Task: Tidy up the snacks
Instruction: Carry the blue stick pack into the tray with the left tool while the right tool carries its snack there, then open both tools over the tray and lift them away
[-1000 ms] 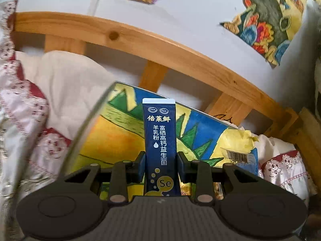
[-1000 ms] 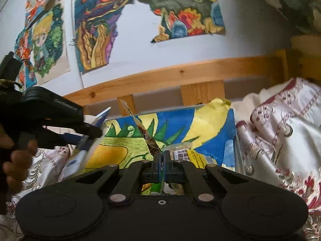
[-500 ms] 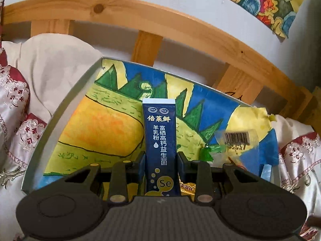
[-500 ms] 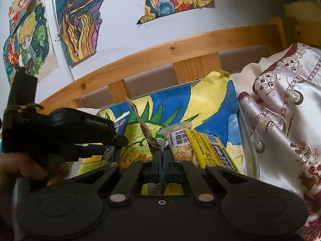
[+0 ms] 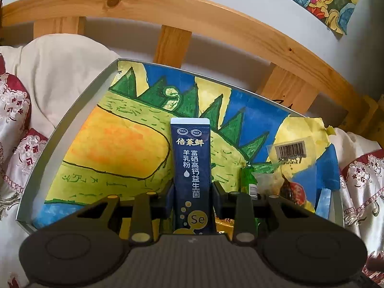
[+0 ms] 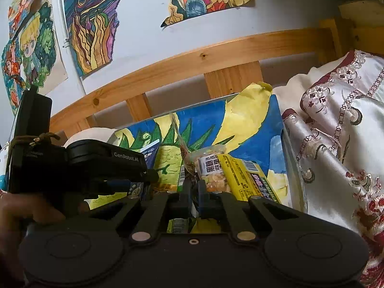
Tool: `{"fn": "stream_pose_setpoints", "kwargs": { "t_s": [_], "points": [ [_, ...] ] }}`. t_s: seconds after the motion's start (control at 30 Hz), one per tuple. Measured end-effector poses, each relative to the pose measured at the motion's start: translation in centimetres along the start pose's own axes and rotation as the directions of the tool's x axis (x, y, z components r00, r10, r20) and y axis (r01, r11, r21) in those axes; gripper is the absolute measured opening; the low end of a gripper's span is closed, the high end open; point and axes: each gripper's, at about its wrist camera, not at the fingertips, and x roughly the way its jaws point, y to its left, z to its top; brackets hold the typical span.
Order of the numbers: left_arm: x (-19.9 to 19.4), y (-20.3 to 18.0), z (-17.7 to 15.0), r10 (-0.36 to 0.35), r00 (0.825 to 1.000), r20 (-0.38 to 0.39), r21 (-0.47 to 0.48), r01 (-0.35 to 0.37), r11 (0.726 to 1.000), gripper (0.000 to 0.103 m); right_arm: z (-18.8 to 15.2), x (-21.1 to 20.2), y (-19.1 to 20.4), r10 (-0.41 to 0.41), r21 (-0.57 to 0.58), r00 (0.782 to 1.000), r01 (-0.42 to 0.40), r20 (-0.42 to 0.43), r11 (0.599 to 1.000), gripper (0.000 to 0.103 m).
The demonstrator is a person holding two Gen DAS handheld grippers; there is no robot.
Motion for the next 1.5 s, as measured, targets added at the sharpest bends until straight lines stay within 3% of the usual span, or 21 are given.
{"fn": "stream_pose_setpoints", "kwargs": {
  "t_s": [0.1, 0.23, 0.33, 0.4, 0.73, 0.83, 0.97, 1.1, 1.5],
  "points": [
    [0.2, 0.0, 0.0, -0.001, 1.000, -0.005, 0.001, 0.001, 1.000, 0.037, 0.0, 0.1, 0.0, -0.002, -0.012, 1.000, 0.002, 0.002, 1.000, 0.006],
    [0.3, -0.1, -0.1, 0.010, 1.000, -0.009, 0.003, -0.010, 1.000, 0.040, 0.0, 0.2, 0.1, -0.010, -0.038, 1.000, 0.010, 0.003, 0.999, 0.016],
    [0.1, 0.1, 0.0, -0.004, 1.000, -0.004, -0.010, 0.004, 1.000, 0.057, 0.0, 0.2, 0.1, -0.014, -0.053, 1.000, 0.015, 0.010, 0.998, 0.019],
    [-0.4, 0.2, 0.1, -0.008, 1.000, 0.009, -0.022, 0.008, 1.000, 0.062, 0.0, 0.1, 0.2, -0.018, -0.070, 1.000, 0.019, 0.019, 0.997, 0.020],
    [-5.1, 2.0, 0.1, -0.020, 0.994, 0.106, -0.055, 0.026, 0.998, 0.094, 1.2, -2.3, 1.6, -0.040, -0.153, 0.993, 0.057, 0.112, 0.987, 0.066],
    [-7.4, 2.8, -0.2, 0.008, 0.986, 0.166, -0.054, 0.001, 0.999, 0.102, 1.6, -3.3, 2.1, -0.043, -0.164, 0.990, 0.065, 0.133, 0.984, 0.079],
    [-10.0, 3.9, -0.9, 0.032, 0.977, 0.213, -0.072, -0.017, 0.997, 0.102, 1.9, -5.5, 3.1, -0.043, -0.186, 0.986, 0.073, 0.160, 0.980, 0.095],
    [-12.4, 4.7, -1.9, 0.044, 0.973, 0.228, -0.094, -0.023, 0.995, 0.102, 1.9, -7.7, 4.1, -0.053, -0.206, 0.982, 0.090, 0.182, 0.974, 0.100],
    [-19.2, 6.3, -5.9, 0.046, 0.955, 0.294, -0.003, -0.047, 0.999, 0.102, 1.1, -12.4, 6.8, -0.034, -0.240, 0.979, 0.083, 0.200, 0.967, 0.102]
  ]
}}
